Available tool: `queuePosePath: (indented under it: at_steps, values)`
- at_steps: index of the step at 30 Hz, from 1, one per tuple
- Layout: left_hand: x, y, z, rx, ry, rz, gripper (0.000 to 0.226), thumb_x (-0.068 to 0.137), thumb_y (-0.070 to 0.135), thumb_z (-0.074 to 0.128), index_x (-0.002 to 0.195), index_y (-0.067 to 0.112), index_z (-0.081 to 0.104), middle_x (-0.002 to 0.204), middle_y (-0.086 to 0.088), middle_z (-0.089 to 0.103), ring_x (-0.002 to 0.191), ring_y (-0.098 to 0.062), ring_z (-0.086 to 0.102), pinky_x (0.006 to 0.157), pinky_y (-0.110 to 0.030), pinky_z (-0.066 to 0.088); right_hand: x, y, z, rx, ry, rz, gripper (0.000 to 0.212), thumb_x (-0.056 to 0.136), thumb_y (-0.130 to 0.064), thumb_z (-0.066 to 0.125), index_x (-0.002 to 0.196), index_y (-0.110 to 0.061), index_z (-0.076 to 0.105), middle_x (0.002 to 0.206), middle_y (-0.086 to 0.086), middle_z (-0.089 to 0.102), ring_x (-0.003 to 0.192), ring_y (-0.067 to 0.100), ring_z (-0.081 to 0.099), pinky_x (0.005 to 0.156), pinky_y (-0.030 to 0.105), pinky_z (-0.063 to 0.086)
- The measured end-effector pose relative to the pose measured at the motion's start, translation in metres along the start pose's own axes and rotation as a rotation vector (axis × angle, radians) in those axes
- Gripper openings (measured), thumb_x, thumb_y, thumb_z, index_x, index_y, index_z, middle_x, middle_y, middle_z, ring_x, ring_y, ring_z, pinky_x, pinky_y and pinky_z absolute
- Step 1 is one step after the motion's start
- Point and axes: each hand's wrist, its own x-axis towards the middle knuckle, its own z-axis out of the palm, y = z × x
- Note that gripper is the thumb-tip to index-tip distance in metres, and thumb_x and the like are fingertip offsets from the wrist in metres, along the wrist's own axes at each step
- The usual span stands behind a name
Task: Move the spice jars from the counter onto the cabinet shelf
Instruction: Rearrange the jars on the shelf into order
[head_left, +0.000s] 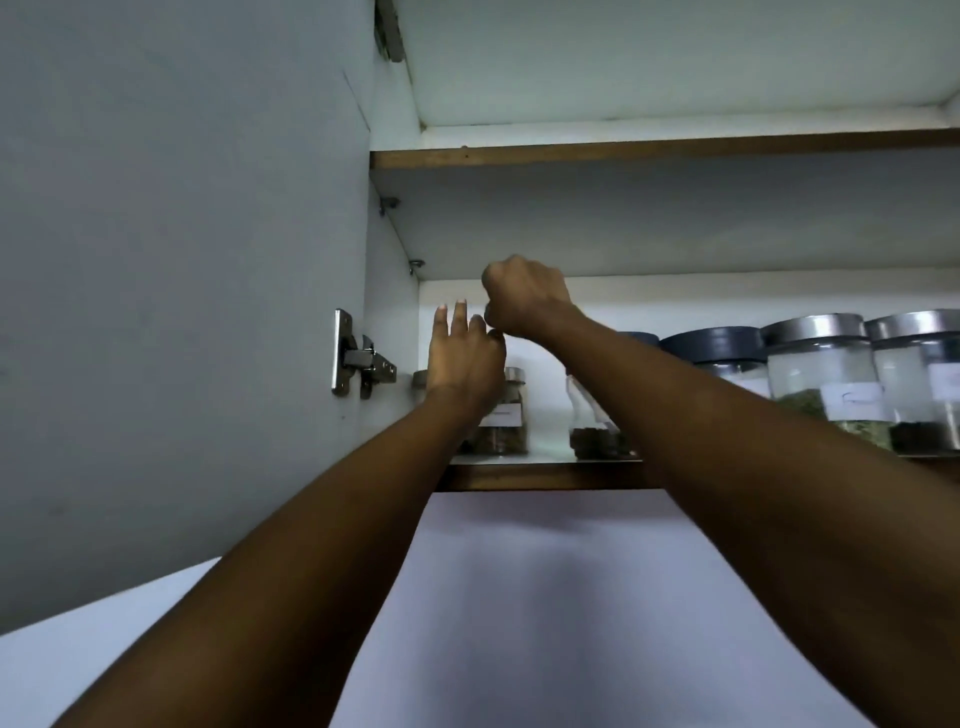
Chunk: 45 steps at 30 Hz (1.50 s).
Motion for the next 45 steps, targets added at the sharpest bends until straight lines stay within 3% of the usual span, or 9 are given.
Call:
queuePosePath:
  at_steps: [5, 8, 13, 24, 28, 32, 36, 40, 45]
  values:
    - [-0.006, 0.021, -0.041, -0.114, 0.184, -0.036, 0.028, 0.090, 0.021, 0.044, 0.103, 0.008, 0.065, 0.109, -0.012, 0.066, 0.108, -0.027, 0.056, 0.109, -0.045, 0.025, -0.012, 0.032, -0.038, 0.004, 0.201, -0.021, 0.014, 0.087, -0.011, 0.048, 0.088, -0.005, 0.061, 0.078, 0.009, 0.050, 0.071, 0.026, 0.049, 0.065, 0.030, 0.034]
    - [-0.006, 0.026, -0.062, -0.136, 0.250, -0.040, 0.027, 0.090, 0.020, 0.042, 0.098, 0.007, 0.064, 0.101, -0.012, 0.067, 0.096, -0.028, 0.058, 0.092, -0.039, 0.038, -0.022, 0.060, -0.052, 0.040, 0.268, 0.005, 0.019, 0.086, -0.014, 0.047, 0.089, -0.003, 0.062, 0.086, 0.014, 0.063, 0.079, 0.030, 0.059, 0.065, 0.029, 0.035]
    - [-0.002, 0.028, -0.091, -0.168, 0.253, -0.074, 0.022, 0.089, 0.018, 0.043, 0.098, 0.007, 0.060, 0.094, -0.012, 0.065, 0.080, -0.025, 0.052, 0.073, -0.033, 0.036, -0.046, 0.102, -0.069, 0.111, 0.227, 0.038, 0.022, 0.084, -0.014, 0.046, 0.084, 0.001, 0.062, 0.085, 0.021, 0.064, 0.075, 0.035, 0.057, 0.062, 0.030, 0.035]
    - [-0.008, 0.043, -0.136, -0.198, 0.284, 0.081, 0.031, 0.090, 0.015, 0.041, 0.116, 0.013, 0.057, 0.108, -0.009, 0.065, 0.088, -0.028, 0.062, 0.062, -0.030, 0.036, -0.105, 0.165, -0.096, 0.172, -0.056, -0.079, 0.043, 0.097, -0.033, 0.038, 0.058, -0.014, 0.038, 0.058, 0.003, 0.043, 0.059, 0.024, 0.042, 0.059, 0.035, 0.034]
    - [-0.013, 0.049, -0.143, -0.244, 0.161, 0.235, 0.037, 0.088, 0.012, 0.045, 0.123, 0.015, 0.056, 0.128, -0.006, 0.058, 0.110, -0.027, 0.056, 0.084, -0.037, 0.048, -0.119, 0.174, -0.098, 0.117, -0.151, -0.100, 0.036, 0.095, -0.032, 0.042, 0.093, -0.004, 0.065, 0.098, 0.015, 0.067, 0.085, 0.030, 0.060, 0.075, 0.041, 0.049]
    - [-0.017, 0.058, -0.134, -0.249, -0.011, 0.262, 0.046, 0.091, 0.021, 0.048, 0.136, 0.017, 0.044, 0.141, -0.006, 0.047, 0.123, -0.027, 0.049, 0.098, -0.040, 0.041, -0.134, 0.171, -0.091, 0.090, -0.265, -0.107, 0.040, 0.093, -0.030, 0.050, 0.122, -0.005, 0.056, 0.127, 0.013, 0.058, 0.110, 0.029, 0.056, 0.092, 0.041, 0.045]
    - [-0.022, 0.062, -0.117, -0.329, -0.188, 0.258, 0.046, 0.092, 0.027, 0.047, 0.136, 0.015, 0.042, 0.136, -0.009, 0.051, 0.120, -0.028, 0.050, 0.097, -0.036, 0.038, -0.140, 0.166, -0.078, 0.021, -0.306, -0.150, 0.032, 0.090, -0.031, 0.052, 0.112, -0.007, 0.052, 0.111, 0.013, 0.059, 0.092, 0.027, 0.053, 0.075, 0.032, 0.038]
    - [-0.026, 0.062, -0.105, -0.339, -0.139, 0.229, 0.029, 0.088, 0.022, 0.050, 0.115, 0.013, 0.053, 0.116, -0.008, 0.061, 0.102, -0.029, 0.057, 0.081, -0.034, 0.041, -0.136, 0.163, -0.074, 0.021, -0.325, -0.108, 0.044, 0.085, -0.029, 0.058, 0.120, -0.003, 0.048, 0.109, 0.017, 0.057, 0.101, 0.032, 0.052, 0.084, 0.036, 0.041]
    - [-0.020, 0.062, -0.109, -0.354, -0.165, 0.209, 0.025, 0.090, 0.020, 0.046, 0.113, 0.016, 0.057, 0.116, -0.005, 0.062, 0.105, -0.028, 0.055, 0.083, -0.033, 0.037, -0.126, 0.159, -0.072, 0.065, -0.360, -0.067, 0.030, 0.072, -0.017, 0.068, 0.095, -0.004, 0.054, 0.091, 0.012, 0.052, 0.090, 0.030, 0.051, 0.067, 0.032, 0.037]
